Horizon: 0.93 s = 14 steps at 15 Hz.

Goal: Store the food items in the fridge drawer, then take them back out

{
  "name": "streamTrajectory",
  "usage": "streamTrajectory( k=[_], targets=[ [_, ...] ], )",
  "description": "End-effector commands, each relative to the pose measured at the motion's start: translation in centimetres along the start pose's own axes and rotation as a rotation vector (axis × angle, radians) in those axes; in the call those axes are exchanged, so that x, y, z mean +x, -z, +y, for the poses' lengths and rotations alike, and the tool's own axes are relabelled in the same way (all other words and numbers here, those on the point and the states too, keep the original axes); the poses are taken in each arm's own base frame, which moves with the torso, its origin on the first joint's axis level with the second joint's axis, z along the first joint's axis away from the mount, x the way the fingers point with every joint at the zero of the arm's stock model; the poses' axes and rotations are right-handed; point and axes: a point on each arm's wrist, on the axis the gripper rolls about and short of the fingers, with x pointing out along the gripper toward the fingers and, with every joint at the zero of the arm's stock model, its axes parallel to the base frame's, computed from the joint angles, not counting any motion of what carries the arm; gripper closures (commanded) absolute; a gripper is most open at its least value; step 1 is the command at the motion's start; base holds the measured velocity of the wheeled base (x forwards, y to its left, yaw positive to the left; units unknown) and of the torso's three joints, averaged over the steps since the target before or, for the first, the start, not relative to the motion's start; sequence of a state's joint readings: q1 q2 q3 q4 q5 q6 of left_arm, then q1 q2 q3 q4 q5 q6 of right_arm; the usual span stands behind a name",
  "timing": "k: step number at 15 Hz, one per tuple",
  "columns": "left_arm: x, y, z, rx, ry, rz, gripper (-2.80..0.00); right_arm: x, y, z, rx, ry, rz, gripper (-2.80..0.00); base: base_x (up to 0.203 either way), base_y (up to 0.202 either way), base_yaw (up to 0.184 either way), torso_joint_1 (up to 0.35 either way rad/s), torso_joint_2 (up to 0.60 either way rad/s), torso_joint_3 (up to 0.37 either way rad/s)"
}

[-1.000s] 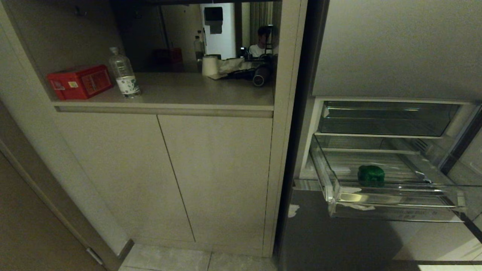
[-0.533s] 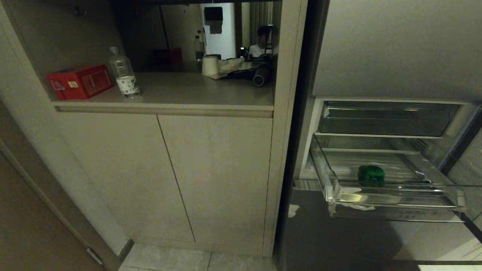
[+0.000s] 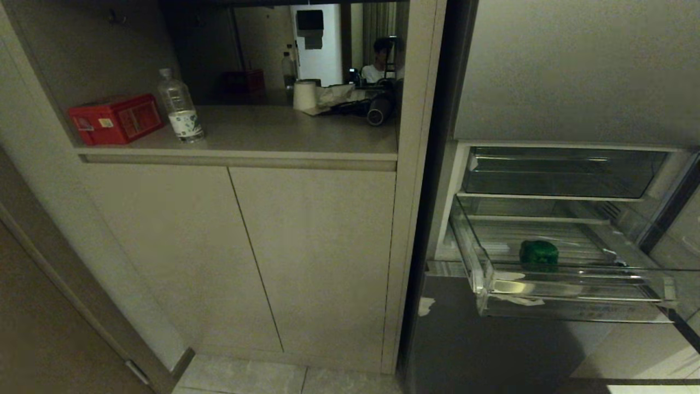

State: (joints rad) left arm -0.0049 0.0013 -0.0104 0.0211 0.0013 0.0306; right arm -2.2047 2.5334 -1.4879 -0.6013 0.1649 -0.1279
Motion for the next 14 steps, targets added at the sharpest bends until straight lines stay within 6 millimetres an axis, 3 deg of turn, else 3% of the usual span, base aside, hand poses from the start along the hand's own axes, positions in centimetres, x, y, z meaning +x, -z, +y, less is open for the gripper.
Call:
streamTrajectory(
  k=[1,8,14],
  targets=[
    [0.0,0.0,0.0,0.000,-0.001,0.000,0.00,-0.1,0.1,-0.6,0.001,0.009,-0.002,-2.80,0.000,0.000,0.000,0.000,0.00,0.000],
    [0.0,0.0,0.0,0.000,0.001,0.002,0.00,-0.4,0.1,-2.2,0.001,0.039,-0.008,-2.80,0.000,0.000,0.000,0.000,0.00,0.000],
    [0.0,0.0,0.0,0.000,0.002,0.000,0.00,0.0,1.0,-2.3,-0.009,0.025,0.010,-2.80,0.000,0.000,0.000,0.000,0.00,0.000]
  ],
)
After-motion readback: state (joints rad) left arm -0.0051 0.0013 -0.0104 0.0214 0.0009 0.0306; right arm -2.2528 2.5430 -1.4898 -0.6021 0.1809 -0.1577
